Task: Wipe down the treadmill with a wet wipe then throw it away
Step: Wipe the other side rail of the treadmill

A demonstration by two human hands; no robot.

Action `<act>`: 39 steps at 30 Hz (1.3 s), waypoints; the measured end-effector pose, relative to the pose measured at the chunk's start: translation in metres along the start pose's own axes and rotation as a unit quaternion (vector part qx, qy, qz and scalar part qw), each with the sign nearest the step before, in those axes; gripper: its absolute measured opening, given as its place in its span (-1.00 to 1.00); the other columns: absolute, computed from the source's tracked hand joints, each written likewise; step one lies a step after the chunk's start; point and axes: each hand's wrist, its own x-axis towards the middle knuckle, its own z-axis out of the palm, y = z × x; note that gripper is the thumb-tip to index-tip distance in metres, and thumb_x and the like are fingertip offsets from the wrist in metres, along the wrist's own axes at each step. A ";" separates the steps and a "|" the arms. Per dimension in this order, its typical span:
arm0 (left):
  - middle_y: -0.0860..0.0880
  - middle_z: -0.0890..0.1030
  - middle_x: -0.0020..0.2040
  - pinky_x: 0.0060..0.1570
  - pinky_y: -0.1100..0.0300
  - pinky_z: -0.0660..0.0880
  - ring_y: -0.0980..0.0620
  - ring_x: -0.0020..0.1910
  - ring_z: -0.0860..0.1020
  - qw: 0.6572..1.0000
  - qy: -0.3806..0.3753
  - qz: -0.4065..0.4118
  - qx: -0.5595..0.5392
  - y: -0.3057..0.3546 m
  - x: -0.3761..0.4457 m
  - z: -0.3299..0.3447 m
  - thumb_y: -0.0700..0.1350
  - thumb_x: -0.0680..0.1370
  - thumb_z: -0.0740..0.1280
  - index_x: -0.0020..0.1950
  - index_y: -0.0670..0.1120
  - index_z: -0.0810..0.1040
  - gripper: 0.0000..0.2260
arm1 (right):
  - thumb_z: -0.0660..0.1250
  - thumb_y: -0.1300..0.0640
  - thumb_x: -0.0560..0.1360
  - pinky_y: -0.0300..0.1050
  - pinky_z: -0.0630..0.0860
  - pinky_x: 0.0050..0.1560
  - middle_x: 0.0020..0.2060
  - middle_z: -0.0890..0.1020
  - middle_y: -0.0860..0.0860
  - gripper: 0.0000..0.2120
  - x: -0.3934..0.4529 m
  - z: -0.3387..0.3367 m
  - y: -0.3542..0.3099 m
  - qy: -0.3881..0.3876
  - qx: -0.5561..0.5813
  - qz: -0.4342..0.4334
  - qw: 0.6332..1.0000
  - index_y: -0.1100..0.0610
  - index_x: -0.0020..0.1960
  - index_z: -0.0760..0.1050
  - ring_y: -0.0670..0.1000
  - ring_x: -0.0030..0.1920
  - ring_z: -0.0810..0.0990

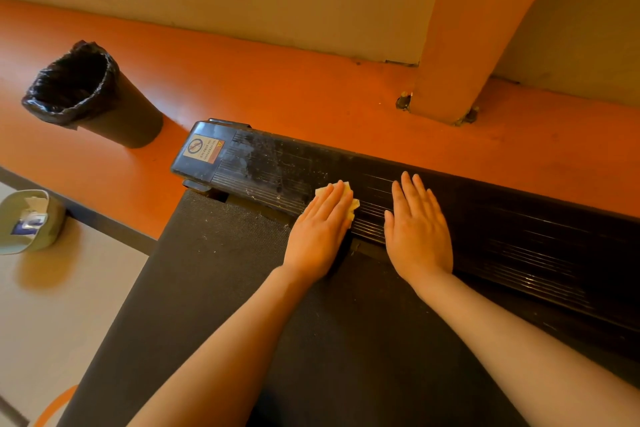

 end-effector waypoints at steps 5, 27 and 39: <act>-0.08 0.14 0.58 0.51 0.07 0.05 -0.02 0.56 0.02 1.000 -0.024 -0.014 -0.014 -0.007 0.045 -0.011 -0.06 0.69 0.12 0.58 -0.12 0.15 -0.54 | 0.09 0.02 0.63 0.06 0.16 0.47 0.50 0.27 0.18 -0.50 0.000 0.001 0.000 0.006 -0.003 -0.003 1.000 0.24 0.49 0.27 0.15 0.52 0.19; -0.08 0.21 0.55 0.49 0.15 0.01 0.05 0.53 0.06 1.000 0.011 -0.012 -0.023 -0.013 0.009 -0.007 0.05 0.67 0.00 0.55 -0.11 0.22 -0.52 | 0.12 0.02 0.63 0.07 0.18 0.48 0.50 0.26 0.17 -0.50 0.001 0.003 0.000 0.005 -0.013 0.000 1.000 0.23 0.50 0.27 0.14 0.53 0.19; -0.08 0.17 0.57 0.48 0.04 0.14 -0.06 0.56 0.09 0.999 -0.008 -0.023 -0.031 -0.024 0.057 -0.013 -0.03 0.69 0.11 0.57 -0.10 0.19 -0.55 | 0.07 0.01 0.62 0.08 0.19 0.47 0.49 0.29 0.18 -0.50 0.000 0.004 0.000 0.019 -0.015 -0.002 1.000 0.23 0.49 0.28 0.15 0.52 0.20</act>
